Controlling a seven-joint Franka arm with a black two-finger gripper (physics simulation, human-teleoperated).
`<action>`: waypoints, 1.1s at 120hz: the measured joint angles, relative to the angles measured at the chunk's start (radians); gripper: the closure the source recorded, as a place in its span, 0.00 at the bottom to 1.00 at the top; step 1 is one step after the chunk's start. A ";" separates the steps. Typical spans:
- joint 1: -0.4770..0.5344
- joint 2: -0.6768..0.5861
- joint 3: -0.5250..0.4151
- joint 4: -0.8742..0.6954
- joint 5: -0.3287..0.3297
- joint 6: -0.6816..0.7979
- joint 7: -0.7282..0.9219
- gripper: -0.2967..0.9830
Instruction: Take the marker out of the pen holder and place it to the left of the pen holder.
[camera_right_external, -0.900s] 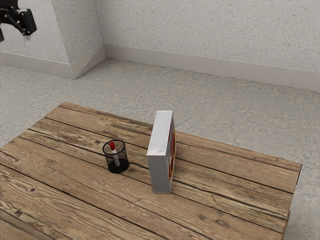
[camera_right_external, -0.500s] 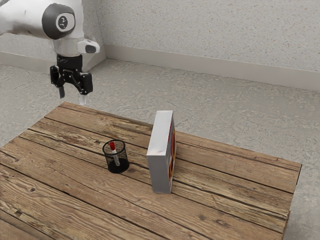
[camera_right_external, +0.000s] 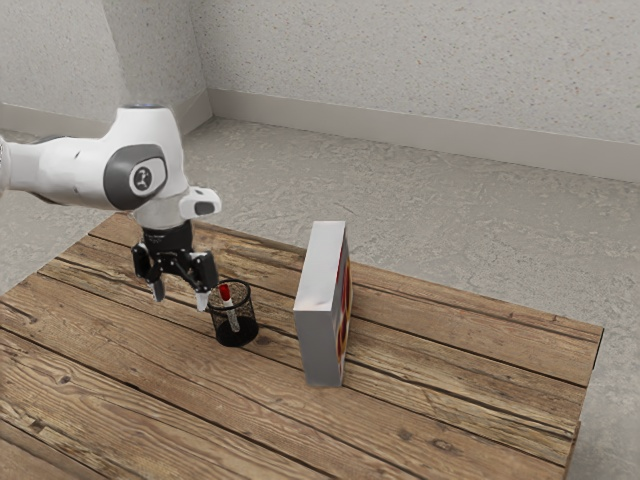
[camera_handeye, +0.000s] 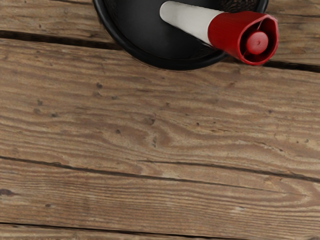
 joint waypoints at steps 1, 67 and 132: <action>0.001 0.000 0.000 -0.005 -0.001 0.005 -0.001 0.25; -0.084 0.040 -0.016 -0.036 -0.010 0.173 -0.047 0.26; -0.047 0.161 0.009 0.018 -0.001 0.438 0.085 0.26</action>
